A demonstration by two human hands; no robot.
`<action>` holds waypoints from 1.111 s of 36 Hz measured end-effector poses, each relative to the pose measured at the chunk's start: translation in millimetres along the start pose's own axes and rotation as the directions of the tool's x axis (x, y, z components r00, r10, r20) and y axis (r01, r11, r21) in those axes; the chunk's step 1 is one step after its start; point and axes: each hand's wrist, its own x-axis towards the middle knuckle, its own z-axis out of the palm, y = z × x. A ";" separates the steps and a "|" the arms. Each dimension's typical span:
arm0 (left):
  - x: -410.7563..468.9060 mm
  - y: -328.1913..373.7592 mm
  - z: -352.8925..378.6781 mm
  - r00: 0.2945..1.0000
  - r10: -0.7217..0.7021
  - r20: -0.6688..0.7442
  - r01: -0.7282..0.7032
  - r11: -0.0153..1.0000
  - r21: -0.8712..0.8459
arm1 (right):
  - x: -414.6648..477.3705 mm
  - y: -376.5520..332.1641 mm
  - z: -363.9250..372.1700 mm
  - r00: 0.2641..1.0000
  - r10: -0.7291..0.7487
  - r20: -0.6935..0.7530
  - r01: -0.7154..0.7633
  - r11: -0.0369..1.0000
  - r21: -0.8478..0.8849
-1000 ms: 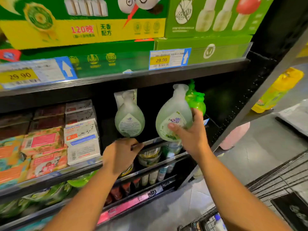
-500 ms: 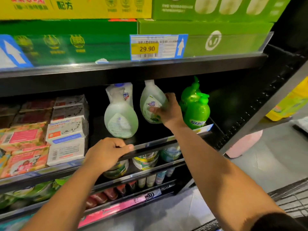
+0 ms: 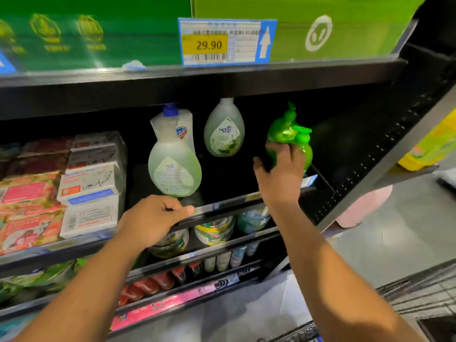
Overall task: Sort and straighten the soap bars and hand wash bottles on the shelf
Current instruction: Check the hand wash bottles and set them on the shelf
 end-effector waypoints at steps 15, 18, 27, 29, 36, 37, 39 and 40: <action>-5.0 4.3 -0.1 1.000 -0.012 -0.016 0.013 0.999 0.043 | 45.4 39.2 -26.8 0.879 0.423 0.221 -0.349 0.886 -0.307; -6.5 5.8 -1.4 1.000 -0.014 -0.020 0.016 0.998 0.065 | 44.7 33.9 -29.2 0.861 0.450 0.239 -0.389 0.883 -0.261; -19.0 14.9 -3.6 0.998 0.004 -0.055 0.004 0.991 0.134 | 20.5 4.7 -38.3 0.872 0.305 0.384 -0.347 0.937 0.046; -21.7 15.6 -4.3 0.998 0.024 -0.061 -0.013 0.984 0.175 | 3.1 -6.4 -48.2 0.906 0.210 0.368 -0.314 0.916 0.250; -43.8 23.9 -2.9 0.945 0.269 -0.186 -0.269 0.963 0.027 | -70.7 -46.8 -94.2 0.843 0.163 0.513 -0.517 0.508 0.689; -55.9 30.1 -0.5 0.933 0.294 -0.207 -0.313 0.948 -0.062 | -79.8 -48.5 -96.6 0.800 0.196 0.567 -0.590 0.428 0.685; -85.4 43.6 8.2 0.939 0.274 -0.207 -0.332 0.881 -0.338 | -95.6 -53.1 -102.8 0.707 0.253 0.661 -0.707 0.298 0.642; -101.7 52.1 12.2 0.953 0.252 -0.166 -0.301 0.821 -0.485 | -101.7 -55.6 -106.2 0.660 0.266 0.703 -0.751 0.258 0.607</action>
